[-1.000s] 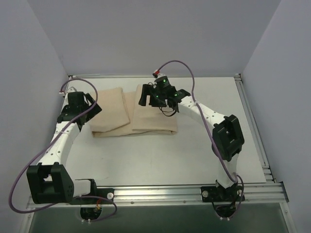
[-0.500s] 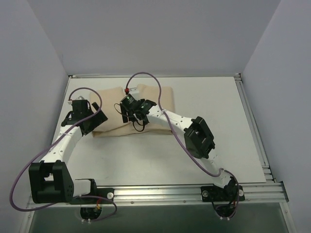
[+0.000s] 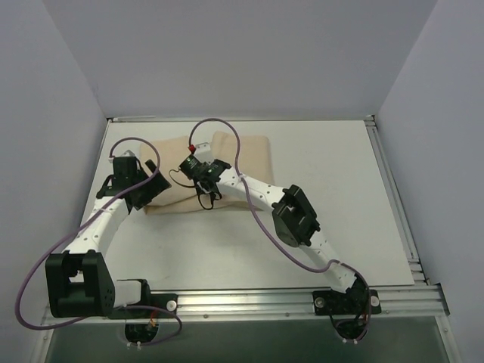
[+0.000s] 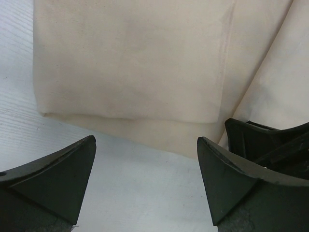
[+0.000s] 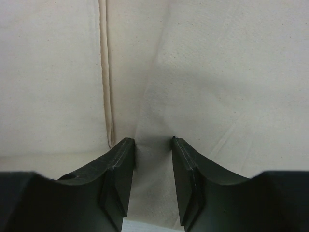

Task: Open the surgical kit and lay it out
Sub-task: Open the surgical kit at the center of the board.

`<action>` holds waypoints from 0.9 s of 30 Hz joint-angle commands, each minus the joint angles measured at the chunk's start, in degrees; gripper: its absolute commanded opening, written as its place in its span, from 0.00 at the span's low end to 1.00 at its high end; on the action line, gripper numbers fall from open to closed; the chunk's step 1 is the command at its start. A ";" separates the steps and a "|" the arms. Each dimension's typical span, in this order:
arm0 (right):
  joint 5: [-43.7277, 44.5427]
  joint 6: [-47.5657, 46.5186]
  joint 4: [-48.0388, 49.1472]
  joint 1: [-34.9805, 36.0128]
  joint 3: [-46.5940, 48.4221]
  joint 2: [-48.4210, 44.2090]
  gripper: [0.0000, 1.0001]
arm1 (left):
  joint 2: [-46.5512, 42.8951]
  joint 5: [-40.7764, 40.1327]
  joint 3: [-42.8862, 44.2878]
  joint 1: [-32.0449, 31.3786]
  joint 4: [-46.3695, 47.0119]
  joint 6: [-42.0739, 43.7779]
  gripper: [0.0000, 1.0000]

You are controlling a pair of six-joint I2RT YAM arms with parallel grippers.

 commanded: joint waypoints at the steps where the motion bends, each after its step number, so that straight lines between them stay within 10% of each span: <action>1: 3.93 -0.47 -3.83 0.30 3.20 1.09 0.35 | -1.44 1.19 0.19 -0.03 2.70 -0.05 0.94; 8: 6.48 -0.38 -3.05 0.38 3.03 -1.71 0.01 | -1.53 1.46 0.10 -0.03 3.05 -0.05 0.94; 16: 10.35 -1.00 -1.30 -2.16 -2.22 -10.85 0.00 | -1.80 1.72 0.54 0.05 2.88 0.56 0.94; 27: 1.40 -3.81 10.31 -27.10 -35.97 -37.74 0.03 | -0.30 1.02 3.00 -2.40 2.17 0.56 0.93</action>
